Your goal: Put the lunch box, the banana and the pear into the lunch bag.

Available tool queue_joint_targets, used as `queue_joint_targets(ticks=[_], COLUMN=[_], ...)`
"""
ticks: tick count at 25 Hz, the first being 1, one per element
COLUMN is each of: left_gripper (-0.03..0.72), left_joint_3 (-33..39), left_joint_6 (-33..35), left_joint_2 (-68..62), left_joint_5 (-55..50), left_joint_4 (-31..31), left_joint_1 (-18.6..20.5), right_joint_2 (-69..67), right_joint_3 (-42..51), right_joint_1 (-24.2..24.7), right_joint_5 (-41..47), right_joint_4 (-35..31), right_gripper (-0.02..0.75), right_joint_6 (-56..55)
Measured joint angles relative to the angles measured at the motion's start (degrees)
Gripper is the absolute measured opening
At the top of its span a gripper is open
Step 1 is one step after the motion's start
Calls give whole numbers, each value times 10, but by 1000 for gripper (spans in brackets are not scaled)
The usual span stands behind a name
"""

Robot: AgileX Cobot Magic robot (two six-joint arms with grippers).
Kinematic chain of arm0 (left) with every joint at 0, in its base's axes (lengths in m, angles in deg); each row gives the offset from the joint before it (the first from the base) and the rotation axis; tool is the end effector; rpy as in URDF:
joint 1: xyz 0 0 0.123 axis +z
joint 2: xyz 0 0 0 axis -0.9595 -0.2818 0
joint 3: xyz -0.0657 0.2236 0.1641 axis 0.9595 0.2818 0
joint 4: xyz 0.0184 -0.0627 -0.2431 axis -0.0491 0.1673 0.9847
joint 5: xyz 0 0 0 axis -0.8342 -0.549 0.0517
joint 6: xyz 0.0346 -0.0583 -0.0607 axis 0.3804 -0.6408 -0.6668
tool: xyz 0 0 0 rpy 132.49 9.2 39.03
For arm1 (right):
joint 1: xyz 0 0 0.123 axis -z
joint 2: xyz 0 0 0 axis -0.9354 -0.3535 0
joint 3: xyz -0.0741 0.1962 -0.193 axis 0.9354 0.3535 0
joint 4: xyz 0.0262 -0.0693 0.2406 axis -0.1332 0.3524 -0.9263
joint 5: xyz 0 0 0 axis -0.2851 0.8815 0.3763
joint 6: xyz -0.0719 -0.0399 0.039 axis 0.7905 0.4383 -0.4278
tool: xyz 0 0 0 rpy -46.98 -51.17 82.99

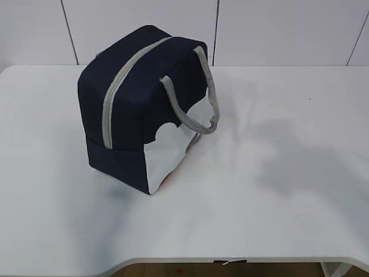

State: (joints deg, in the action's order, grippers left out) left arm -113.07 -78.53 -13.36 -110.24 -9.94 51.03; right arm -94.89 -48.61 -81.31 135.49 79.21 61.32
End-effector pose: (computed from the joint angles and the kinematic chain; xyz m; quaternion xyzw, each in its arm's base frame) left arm 0.0840 -0.0469 0.3709 0.2103 0.9198 -0.1178 0.3096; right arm 0.1034 0.0347 0.3919 -0.1511 0.9261 0.0885 0.3342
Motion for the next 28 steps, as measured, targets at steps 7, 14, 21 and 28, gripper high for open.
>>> queue_joint_targets(ticks=[7,14,21,28], left_gripper=[277,277,277,277], left_joint_3=[95,173,235,255], left_joint_6=[0,0,0,0], left_joint_2=[140,214,225,225], left_joint_5=[-4,-1,28,80], left_joint_4=[-43,-48,-53,-54], left_joint_1=[0,0,0,0], right_joint_2=[136,237,282,282], right_joint_3=[94,191,291,328], right_joint_1=[0,0,0,0], right_joint_5=[4,6,-7,-54], right_joint_4=[20,43,75,82], right_gripper=[515,515,515,514], right_joint_6=[-2,-2,-3,-3])
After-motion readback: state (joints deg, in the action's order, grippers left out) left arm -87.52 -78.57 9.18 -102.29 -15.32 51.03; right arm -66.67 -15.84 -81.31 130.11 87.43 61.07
